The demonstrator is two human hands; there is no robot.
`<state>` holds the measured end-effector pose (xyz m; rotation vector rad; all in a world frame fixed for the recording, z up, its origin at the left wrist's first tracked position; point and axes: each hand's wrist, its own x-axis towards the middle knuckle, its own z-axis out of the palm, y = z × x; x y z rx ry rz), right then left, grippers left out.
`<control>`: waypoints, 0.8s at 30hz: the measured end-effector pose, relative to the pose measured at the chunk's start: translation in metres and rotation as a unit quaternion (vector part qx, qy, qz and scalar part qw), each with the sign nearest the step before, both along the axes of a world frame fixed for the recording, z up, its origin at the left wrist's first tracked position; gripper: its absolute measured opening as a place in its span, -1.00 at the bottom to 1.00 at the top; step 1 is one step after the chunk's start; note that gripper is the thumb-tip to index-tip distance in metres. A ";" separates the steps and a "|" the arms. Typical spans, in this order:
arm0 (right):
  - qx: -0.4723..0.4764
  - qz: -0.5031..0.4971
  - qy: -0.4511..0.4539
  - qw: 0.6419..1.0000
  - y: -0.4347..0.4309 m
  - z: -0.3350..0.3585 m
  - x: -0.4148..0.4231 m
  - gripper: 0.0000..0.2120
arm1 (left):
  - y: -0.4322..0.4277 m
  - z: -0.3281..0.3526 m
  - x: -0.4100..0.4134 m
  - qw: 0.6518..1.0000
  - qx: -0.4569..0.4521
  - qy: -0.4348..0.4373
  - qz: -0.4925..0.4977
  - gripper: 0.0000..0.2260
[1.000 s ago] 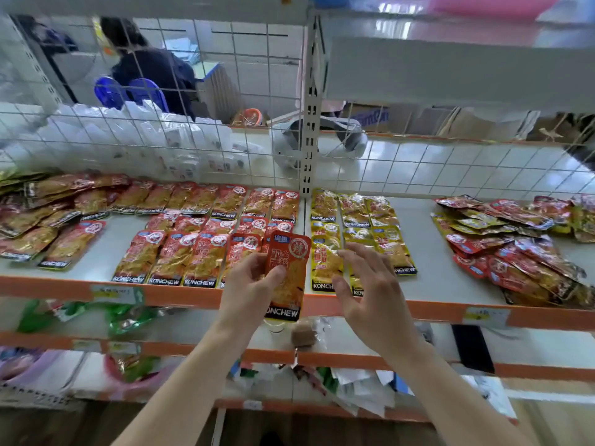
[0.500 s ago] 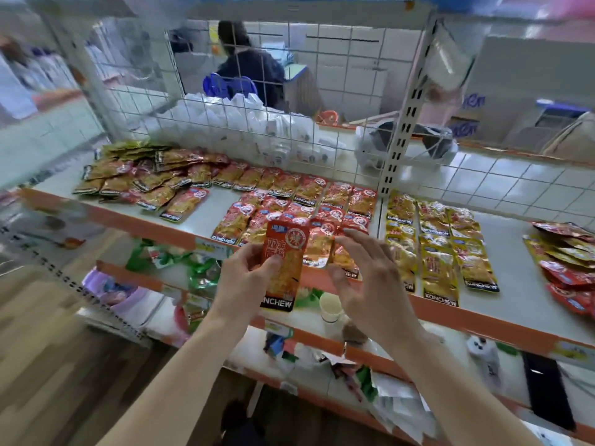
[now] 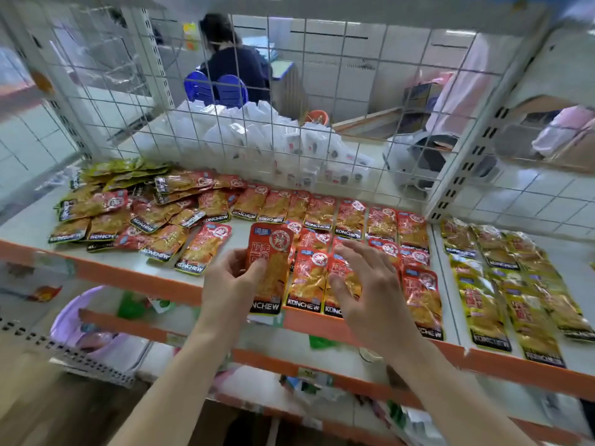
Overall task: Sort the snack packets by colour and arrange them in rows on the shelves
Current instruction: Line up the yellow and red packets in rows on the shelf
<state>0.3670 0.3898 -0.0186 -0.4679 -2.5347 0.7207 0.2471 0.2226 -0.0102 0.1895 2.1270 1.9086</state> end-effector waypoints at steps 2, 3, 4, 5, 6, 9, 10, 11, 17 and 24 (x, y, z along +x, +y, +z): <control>-0.005 -0.016 -0.004 1.000 -0.011 -0.002 -0.023 -0.58 | -0.006 -0.002 -0.033 1.000 -0.001 0.003 -0.012 -0.94; -0.004 -0.023 -0.006 1.000 -0.014 -0.003 -0.035 -0.58 | -0.008 -0.003 -0.048 1.000 0.003 -0.003 -0.021 -0.94; -0.001 -0.030 -0.010 1.000 -0.017 -0.005 -0.046 -0.59 | -0.009 -0.004 -0.062 0.999 0.002 -0.008 -0.031 -0.93; 0.005 -0.036 -0.017 0.999 -0.019 -0.007 -0.056 -0.59 | -0.009 -0.007 -0.075 0.999 -0.006 -0.011 -0.037 -0.92; 0.012 -0.044 -0.025 0.999 -0.021 -0.008 -0.065 -0.58 | -0.008 -0.011 -0.087 0.999 -0.019 -0.006 -0.044 -0.92; 0.022 -0.076 -0.045 0.996 -0.029 -0.009 -0.086 -0.59 | -0.003 -0.016 -0.114 0.996 -0.049 0.012 -0.072 -0.88; 0.016 -0.085 -0.052 0.995 -0.032 -0.009 -0.090 -0.59 | -0.002 -0.018 -0.121 0.995 -0.055 0.017 -0.080 -0.86; 0.009 -0.092 -0.057 0.994 -0.034 -0.009 -0.093 -0.59 | 0.000 -0.020 -0.127 0.994 -0.065 0.026 -0.088 -0.84; 0.006 -0.105 -0.063 0.992 -0.025 -0.017 -0.104 -0.58 | 0.013 -0.031 -0.152 0.986 -0.119 0.051 -0.107 -0.81; -0.006 -0.090 -0.055 0.994 -0.014 -0.023 -0.117 -0.55 | 0.019 -0.037 -0.158 0.975 -0.169 0.097 -0.105 -0.85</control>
